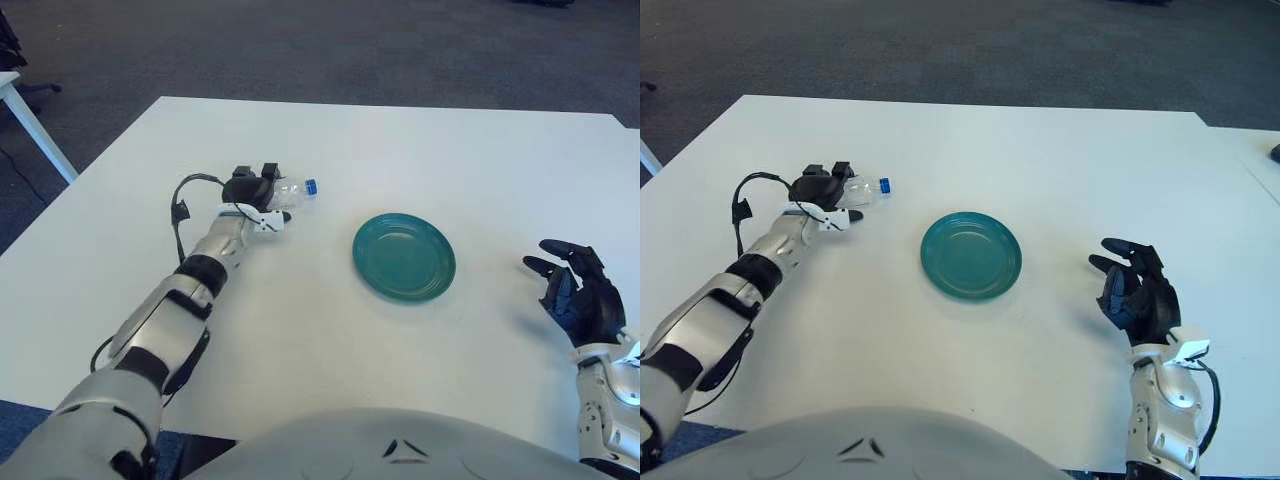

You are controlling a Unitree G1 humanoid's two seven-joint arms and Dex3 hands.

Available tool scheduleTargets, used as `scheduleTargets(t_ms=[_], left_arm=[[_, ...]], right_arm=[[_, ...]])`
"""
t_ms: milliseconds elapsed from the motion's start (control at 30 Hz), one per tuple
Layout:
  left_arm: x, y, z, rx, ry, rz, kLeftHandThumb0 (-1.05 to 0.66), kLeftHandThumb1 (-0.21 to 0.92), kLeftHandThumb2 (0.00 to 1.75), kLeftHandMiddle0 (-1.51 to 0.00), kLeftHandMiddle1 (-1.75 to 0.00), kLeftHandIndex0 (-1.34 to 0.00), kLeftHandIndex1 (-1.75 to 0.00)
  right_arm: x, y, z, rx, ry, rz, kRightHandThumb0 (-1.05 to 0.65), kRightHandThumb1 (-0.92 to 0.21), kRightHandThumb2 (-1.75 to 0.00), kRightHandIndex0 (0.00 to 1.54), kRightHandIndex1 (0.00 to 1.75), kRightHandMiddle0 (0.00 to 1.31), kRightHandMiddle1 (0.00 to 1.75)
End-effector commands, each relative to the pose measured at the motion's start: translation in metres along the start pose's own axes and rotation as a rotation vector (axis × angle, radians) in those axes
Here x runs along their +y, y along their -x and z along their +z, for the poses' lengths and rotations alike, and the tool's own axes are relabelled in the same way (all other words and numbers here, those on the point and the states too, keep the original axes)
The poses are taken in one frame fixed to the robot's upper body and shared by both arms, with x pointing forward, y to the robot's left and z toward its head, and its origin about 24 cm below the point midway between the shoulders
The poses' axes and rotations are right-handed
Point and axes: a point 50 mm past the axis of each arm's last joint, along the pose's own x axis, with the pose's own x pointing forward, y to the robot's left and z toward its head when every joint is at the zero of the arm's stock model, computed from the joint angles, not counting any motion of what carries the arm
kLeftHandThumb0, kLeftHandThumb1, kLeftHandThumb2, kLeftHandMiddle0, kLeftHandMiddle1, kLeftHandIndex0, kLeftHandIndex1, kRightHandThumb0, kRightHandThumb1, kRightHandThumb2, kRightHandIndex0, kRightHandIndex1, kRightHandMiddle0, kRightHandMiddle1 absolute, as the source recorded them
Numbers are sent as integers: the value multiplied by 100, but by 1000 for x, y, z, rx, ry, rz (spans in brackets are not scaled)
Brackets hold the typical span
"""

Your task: Put the bottle into the plate.

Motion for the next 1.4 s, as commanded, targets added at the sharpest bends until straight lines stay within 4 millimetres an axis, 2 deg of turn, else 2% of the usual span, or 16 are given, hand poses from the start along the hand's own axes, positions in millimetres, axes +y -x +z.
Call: scheduleTargets(t_ms=[0, 100, 200, 400, 700, 800, 1100, 1367], left_arm=[[-40, 17, 1, -21, -21, -112, -51, 39, 118, -79, -171, -55, -173], [-40, 19, 2, -27, 18, -63, -50, 30, 132, -90, -173, -62, -174], [-41, 23, 6, -50, 69, -6, -50, 25, 139, -97, -174, -66, -175], [-34, 23, 13, -82, 95, 81, -51, 21, 144, -107, -175, -69, -175], [-25, 23, 17, -127, 109, 188, -51, 21, 145, -116, -175, -69, -175], [-14, 25, 21, -173, 139, 271, -50, 22, 143, -120, -175, -68, -175], [15, 28, 32, -237, 145, 346, -49, 26, 138, -124, -175, -65, -175], [23, 35, 38, -259, 93, 421, -48, 27, 137, -125, -175, -64, -175]], right_arm=[[0, 0, 4, -25, -32, -10, -62, -82, -76, 43, 110, 14, 121], [0, -1, 4, -36, -38, -10, -62, -84, -73, 42, 111, 14, 122], [0, -1, 4, -39, -42, -12, -63, -85, -72, 41, 111, 14, 123], [0, -1, 4, -44, -48, -9, -62, -86, -71, 42, 112, 14, 123], [3, -1, 0, -32, -59, -7, -61, -87, -71, 42, 115, 16, 125], [6, 0, -1, -10, -58, -29, -60, -83, -74, 43, 114, 18, 125], [11, 0, -6, 14, -44, -36, -57, -76, -85, 46, 113, 19, 122], [17, 0, -9, 21, -43, -44, -54, -69, -98, 48, 112, 21, 122]])
